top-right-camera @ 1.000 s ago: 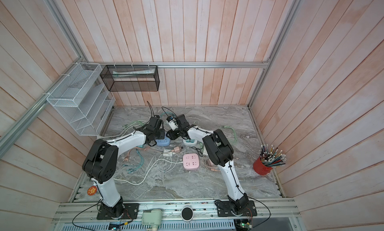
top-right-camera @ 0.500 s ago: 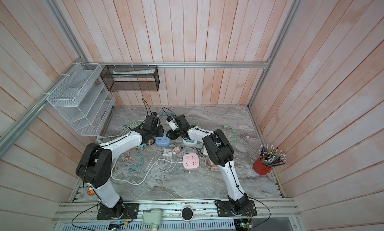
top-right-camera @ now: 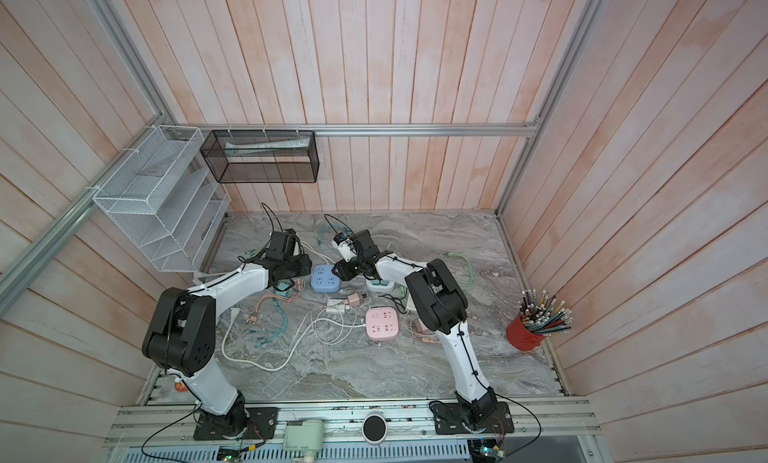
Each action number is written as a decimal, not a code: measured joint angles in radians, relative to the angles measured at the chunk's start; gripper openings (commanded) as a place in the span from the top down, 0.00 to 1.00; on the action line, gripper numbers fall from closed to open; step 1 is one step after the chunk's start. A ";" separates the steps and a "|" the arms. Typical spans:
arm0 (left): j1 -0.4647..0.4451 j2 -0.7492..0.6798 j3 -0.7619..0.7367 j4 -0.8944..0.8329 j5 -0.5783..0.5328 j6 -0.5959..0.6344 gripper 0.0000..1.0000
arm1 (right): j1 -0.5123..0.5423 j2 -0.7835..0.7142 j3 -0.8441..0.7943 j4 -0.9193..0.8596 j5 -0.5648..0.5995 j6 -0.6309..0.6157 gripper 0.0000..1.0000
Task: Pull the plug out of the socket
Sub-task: 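Pull the light green charger up out of the blue strip with the left gripper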
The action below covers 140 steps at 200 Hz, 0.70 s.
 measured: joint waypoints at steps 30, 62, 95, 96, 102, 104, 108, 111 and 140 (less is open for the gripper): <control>0.029 0.067 0.092 -0.043 0.047 0.021 0.65 | -0.001 -0.003 -0.010 0.016 -0.002 0.000 0.47; 0.056 0.136 0.144 -0.084 0.116 0.032 0.65 | -0.002 -0.003 -0.010 0.017 -0.003 0.001 0.46; 0.070 0.176 0.161 -0.121 0.161 0.047 0.65 | -0.002 -0.003 -0.001 0.008 -0.003 0.000 0.45; 0.071 0.177 0.161 -0.121 0.163 0.047 0.65 | -0.002 -0.003 -0.001 0.008 -0.002 0.000 0.45; 0.073 0.181 0.161 -0.126 0.174 0.048 0.65 | -0.002 -0.003 0.002 0.002 -0.002 0.000 0.45; 0.073 0.182 0.161 -0.127 0.177 0.050 0.65 | -0.002 -0.003 0.003 0.000 -0.002 0.000 0.45; 0.074 0.185 0.162 -0.129 0.183 0.051 0.64 | -0.003 -0.003 0.005 -0.003 -0.002 -0.001 0.45; 0.075 0.186 0.162 -0.130 0.187 0.052 0.64 | -0.003 -0.003 0.006 -0.005 -0.002 0.000 0.45; 0.097 0.195 0.165 -0.146 0.234 0.056 0.63 | -0.004 -0.003 0.020 -0.033 -0.002 0.000 0.45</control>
